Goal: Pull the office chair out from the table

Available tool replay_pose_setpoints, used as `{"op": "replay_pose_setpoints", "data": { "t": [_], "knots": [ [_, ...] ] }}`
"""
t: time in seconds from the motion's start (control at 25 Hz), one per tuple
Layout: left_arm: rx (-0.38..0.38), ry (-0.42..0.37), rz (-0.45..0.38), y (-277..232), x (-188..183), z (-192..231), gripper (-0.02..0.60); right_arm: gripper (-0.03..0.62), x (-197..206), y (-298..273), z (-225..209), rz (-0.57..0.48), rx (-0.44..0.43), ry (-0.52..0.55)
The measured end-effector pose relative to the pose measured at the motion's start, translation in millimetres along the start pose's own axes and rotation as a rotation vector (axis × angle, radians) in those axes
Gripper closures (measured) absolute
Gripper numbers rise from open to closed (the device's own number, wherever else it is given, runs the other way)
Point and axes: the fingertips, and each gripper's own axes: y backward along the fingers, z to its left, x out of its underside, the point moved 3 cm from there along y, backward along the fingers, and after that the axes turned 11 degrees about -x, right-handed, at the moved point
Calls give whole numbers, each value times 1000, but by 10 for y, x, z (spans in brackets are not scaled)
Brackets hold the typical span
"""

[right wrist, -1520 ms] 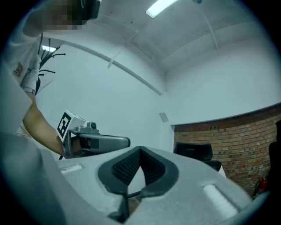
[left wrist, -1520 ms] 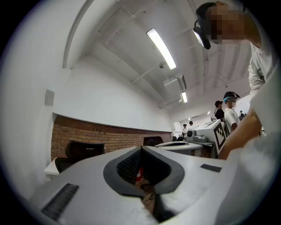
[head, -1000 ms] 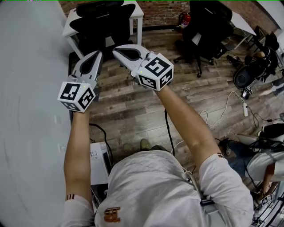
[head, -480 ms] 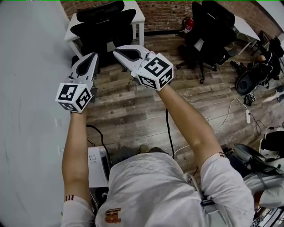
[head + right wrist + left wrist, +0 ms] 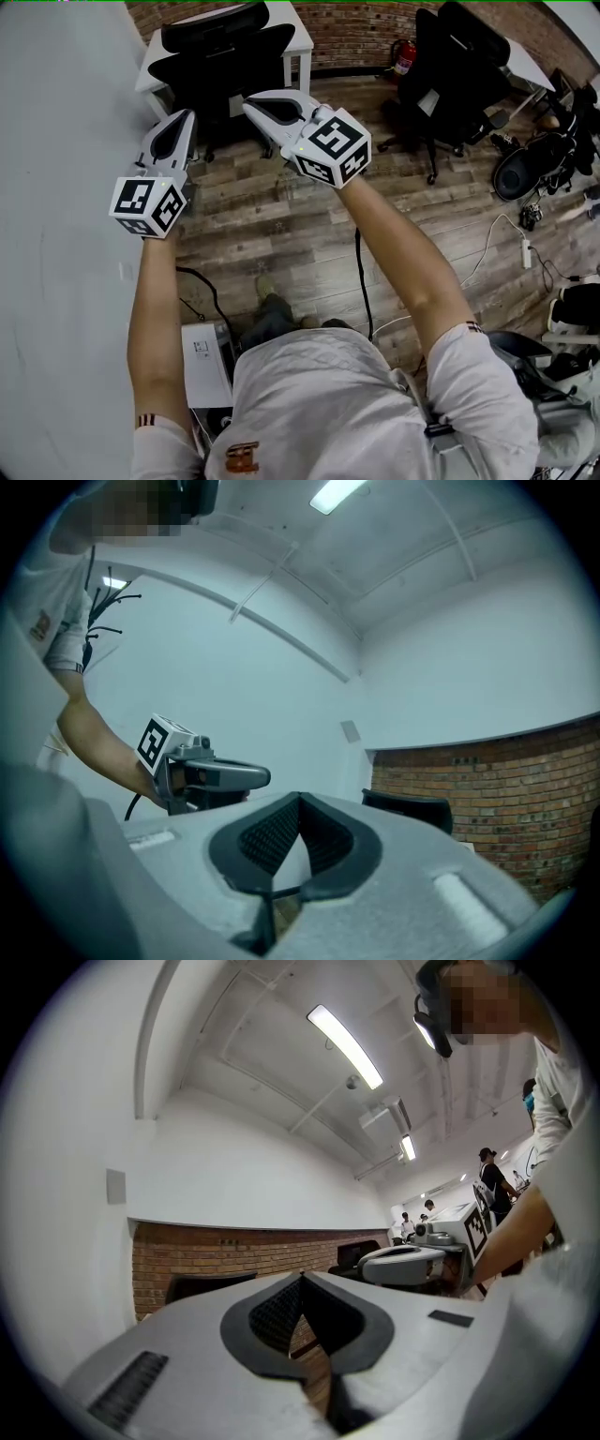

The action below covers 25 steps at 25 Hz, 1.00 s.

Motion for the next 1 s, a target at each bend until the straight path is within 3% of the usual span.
{"op": "replay_pose_setpoints", "data": {
  "t": [0.48, 1.0],
  "knots": [
    [19, -18, -2, -900, 300, 1214, 581, 592, 325, -884, -1019, 58, 66, 22],
    [27, -70, 38, -1518, 566, 1904, 581, 592, 539, -1203, -1822, 138, 131, 59]
  ]
}}
